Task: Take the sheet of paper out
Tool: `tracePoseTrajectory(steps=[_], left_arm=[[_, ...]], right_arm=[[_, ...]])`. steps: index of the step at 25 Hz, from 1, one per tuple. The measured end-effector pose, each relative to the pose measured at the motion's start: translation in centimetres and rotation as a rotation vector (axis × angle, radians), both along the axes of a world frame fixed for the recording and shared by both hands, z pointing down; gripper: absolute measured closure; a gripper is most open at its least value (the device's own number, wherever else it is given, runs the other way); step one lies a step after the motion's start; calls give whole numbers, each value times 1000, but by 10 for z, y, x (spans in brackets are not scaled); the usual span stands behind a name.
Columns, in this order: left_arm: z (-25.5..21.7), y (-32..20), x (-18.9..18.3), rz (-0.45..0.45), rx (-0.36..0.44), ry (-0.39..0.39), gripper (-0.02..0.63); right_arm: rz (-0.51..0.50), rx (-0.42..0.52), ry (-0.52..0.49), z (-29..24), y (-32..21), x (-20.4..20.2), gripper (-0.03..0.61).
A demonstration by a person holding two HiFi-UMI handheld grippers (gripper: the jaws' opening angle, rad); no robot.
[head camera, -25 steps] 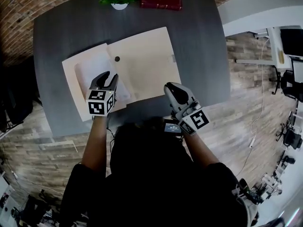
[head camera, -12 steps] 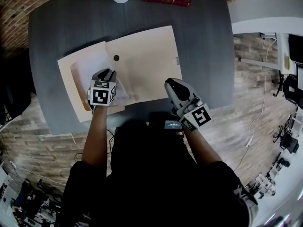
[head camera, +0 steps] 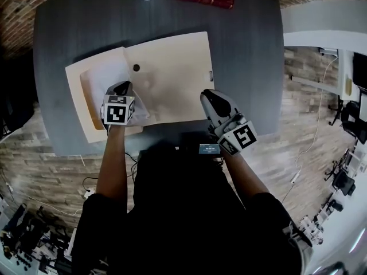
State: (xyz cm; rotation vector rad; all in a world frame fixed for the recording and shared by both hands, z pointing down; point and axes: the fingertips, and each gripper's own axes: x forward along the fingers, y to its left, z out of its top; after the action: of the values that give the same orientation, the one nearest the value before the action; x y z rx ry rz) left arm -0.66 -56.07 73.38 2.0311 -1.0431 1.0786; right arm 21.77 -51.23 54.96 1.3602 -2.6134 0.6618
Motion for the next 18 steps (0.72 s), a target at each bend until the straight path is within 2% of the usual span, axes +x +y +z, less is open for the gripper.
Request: tracePoseTrajectory(steps=[6, 12, 18], left_arm=[[-12, 1, 32, 24, 7, 36, 612], [-29, 3, 84, 67, 29, 88, 612], [-46, 7, 135, 111, 40, 130, 614]], right_arm=[[7, 2, -3, 3, -2, 20, 541], [25, 9, -30, -2, 7, 44, 541], [43, 21, -15, -7, 15, 79, 541]])
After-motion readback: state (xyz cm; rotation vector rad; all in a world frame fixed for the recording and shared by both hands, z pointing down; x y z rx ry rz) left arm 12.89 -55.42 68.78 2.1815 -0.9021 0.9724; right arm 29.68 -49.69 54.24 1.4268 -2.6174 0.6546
